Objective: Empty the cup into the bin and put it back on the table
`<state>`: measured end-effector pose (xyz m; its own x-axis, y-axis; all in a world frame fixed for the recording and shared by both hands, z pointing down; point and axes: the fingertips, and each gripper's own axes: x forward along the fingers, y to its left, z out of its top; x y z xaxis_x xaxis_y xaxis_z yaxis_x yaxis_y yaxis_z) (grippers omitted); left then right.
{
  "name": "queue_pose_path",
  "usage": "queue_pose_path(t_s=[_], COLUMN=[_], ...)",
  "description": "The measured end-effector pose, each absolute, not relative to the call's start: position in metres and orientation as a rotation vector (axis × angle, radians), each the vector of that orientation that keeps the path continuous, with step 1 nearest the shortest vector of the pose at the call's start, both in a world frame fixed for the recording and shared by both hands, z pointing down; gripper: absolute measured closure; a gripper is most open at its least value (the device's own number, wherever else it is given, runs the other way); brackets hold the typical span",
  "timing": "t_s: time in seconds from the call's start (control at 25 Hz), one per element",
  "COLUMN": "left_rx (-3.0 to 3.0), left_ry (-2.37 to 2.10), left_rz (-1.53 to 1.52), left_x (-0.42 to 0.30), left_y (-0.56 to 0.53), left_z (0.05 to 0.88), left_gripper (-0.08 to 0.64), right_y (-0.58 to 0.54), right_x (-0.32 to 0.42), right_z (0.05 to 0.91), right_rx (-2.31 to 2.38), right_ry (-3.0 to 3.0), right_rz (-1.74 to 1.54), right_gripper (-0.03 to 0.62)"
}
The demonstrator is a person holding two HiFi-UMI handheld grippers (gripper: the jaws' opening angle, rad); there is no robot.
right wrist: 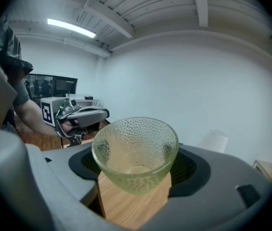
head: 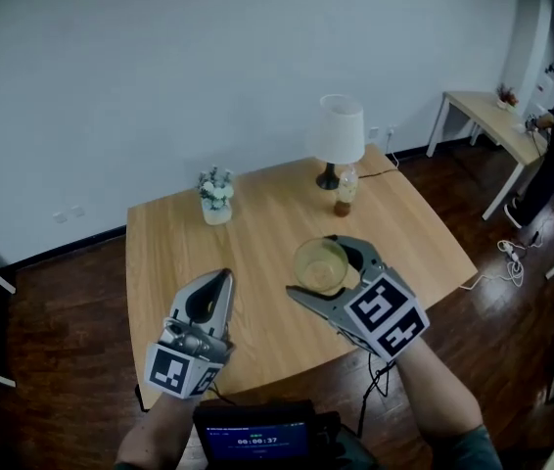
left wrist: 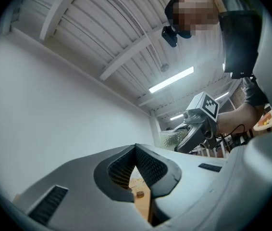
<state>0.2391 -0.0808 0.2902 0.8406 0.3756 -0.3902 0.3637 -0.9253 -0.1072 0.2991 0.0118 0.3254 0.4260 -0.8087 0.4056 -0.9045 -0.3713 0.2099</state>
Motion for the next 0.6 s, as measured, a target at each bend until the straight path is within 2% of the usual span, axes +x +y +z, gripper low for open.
queue_pose_path(t_s=[0.6], left_rx=[-3.018], left_ry=[-0.908], left_rz=[0.652], left_x=[0.273], left_y=[-0.047], left_z=[0.304], left_gripper=[0.561], right_y=[0.067], right_x=[0.316], right_z=[0.336], right_rx=[2.449], right_ry=[-1.208], right_rz=[0.428], right_gripper=[0.195])
